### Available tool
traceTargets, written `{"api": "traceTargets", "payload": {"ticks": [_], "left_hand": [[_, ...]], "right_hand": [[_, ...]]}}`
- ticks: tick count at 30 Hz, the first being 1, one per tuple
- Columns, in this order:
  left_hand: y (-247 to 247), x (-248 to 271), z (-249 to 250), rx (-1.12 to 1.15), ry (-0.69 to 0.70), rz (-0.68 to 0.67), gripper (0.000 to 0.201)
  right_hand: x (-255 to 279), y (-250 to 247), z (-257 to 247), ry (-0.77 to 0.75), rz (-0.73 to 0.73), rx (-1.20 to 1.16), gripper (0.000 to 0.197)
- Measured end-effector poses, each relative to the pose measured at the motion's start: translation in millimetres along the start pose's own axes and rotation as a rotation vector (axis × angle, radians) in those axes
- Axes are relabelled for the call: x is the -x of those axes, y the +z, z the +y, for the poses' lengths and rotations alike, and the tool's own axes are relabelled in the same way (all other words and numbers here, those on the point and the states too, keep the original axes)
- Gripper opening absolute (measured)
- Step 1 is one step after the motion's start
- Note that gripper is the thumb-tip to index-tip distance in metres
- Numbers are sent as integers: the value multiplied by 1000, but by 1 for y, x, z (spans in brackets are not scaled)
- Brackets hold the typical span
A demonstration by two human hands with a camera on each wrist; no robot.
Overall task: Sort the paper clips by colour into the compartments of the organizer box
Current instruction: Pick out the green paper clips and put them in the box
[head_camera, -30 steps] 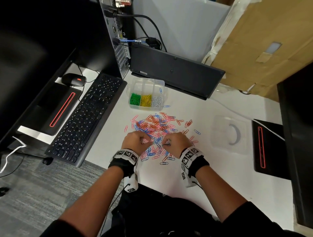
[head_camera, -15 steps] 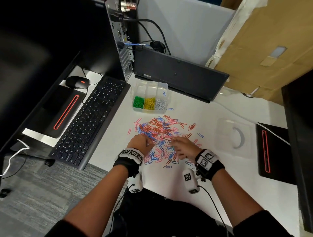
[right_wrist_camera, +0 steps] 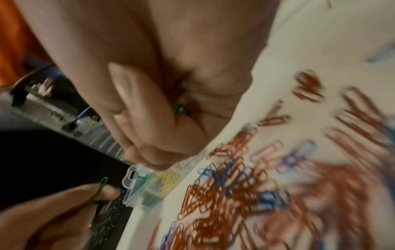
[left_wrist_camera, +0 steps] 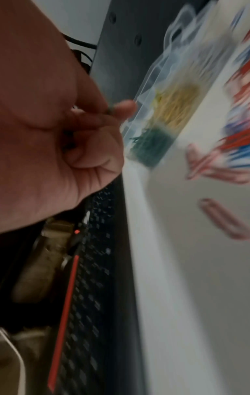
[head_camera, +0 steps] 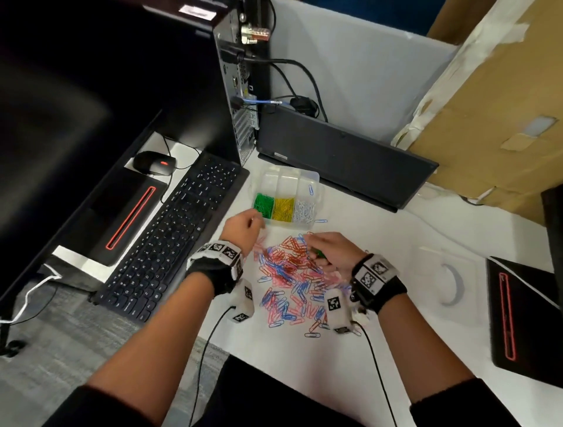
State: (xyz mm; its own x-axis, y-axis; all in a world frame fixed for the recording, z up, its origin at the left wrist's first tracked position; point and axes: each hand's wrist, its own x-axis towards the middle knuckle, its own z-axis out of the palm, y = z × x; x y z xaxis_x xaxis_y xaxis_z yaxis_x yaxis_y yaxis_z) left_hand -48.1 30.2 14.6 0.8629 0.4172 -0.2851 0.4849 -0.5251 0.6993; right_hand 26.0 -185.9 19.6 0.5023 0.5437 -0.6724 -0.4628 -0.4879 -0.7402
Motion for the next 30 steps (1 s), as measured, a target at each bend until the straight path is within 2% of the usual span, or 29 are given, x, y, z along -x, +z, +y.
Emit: {"api": "traceTargets", "payload": {"ticks": [6, 9, 13, 15, 20, 26, 28, 30], "left_hand": [[-17, -56, 18, -271, -16, -7, 25], [-18, -75, 26, -345, -5, -24, 25], [-18, -87, 31, -390, 4, -117, 17], [-18, -88, 26, -368, -14, -150, 30], [-25, -83, 5, -119, 65, -164, 46], [-22, -65, -17, 423, 79, -298, 75], [-22, -60, -21, 563, 42, -295, 79], [-22, -55, -28, 591, 33, -251, 83]], "right_hand": [[-26, 11, -37, -145, 141, 612, 36], [-30, 12, -45, -131, 173, 674, 42], [-27, 12, -60, -139, 142, 726, 31], [-28, 13, -65, -136, 99, 772, 29], [-39, 10, -75, -117, 37, 866, 29], [-57, 18, -78, -159, 119, 830, 22], [-62, 23, -80, -203, 138, 831, 20], [-68, 29, -82, -255, 178, 806, 19]]}}
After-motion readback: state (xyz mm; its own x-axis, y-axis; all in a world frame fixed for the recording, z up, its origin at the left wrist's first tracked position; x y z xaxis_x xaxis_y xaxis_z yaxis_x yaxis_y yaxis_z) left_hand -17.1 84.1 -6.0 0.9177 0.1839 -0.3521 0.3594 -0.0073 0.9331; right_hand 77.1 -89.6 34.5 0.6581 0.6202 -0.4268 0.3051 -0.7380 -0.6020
